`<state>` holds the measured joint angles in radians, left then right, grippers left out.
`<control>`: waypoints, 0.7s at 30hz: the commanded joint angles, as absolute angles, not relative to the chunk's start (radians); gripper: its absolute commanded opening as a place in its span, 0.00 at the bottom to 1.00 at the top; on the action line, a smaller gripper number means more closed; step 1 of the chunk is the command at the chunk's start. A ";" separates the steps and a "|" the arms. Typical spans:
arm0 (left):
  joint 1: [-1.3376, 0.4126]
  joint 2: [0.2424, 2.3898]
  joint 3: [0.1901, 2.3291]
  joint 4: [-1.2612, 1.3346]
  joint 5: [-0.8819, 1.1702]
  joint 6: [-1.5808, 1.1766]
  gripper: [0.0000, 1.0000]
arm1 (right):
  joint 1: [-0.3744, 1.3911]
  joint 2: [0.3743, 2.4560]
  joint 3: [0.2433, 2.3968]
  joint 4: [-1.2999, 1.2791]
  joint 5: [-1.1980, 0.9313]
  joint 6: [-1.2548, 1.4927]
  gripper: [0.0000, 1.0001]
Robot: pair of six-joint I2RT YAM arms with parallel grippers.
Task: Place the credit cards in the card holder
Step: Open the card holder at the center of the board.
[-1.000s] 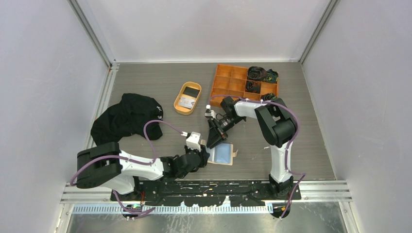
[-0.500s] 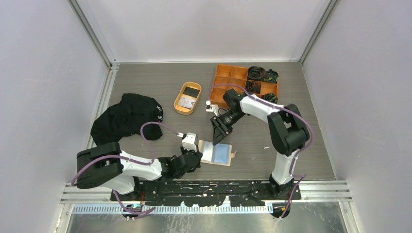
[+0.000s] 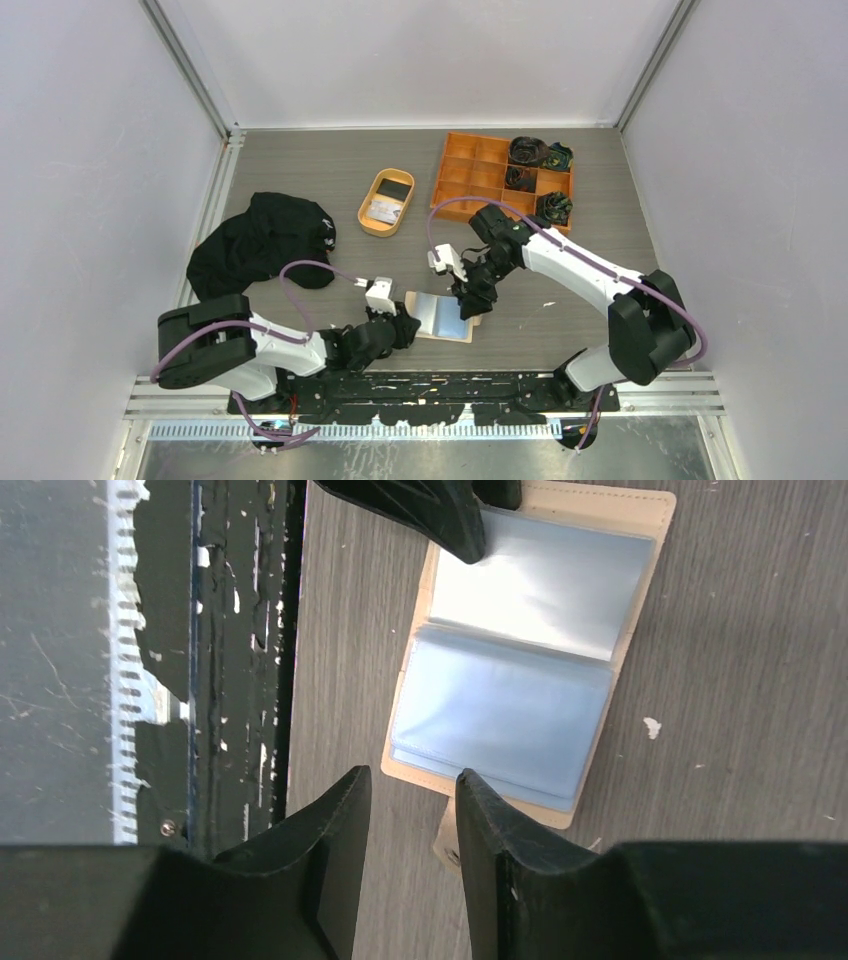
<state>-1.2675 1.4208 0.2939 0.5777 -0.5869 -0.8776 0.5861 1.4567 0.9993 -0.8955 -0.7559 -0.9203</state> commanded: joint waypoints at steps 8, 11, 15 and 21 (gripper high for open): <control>-1.263 1.280 0.198 0.750 -0.517 -0.845 0.43 | 0.464 1.345 1.001 -0.944 -0.862 -1.050 0.43; -1.263 1.154 0.191 0.649 -0.524 -0.828 0.46 | 0.436 1.337 0.997 -0.956 -0.886 -1.068 0.42; -1.263 0.960 0.192 0.478 -0.526 -0.800 0.54 | 0.407 1.330 0.996 -0.964 -0.904 -1.076 0.43; -1.263 0.647 0.115 0.380 -0.542 -0.783 0.72 | 0.387 1.335 0.990 -0.967 -0.930 -1.079 0.43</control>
<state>-1.2675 0.7891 0.1585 0.4828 -0.5152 -0.8188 0.3950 1.3651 0.9886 -0.9588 -0.8734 -1.0531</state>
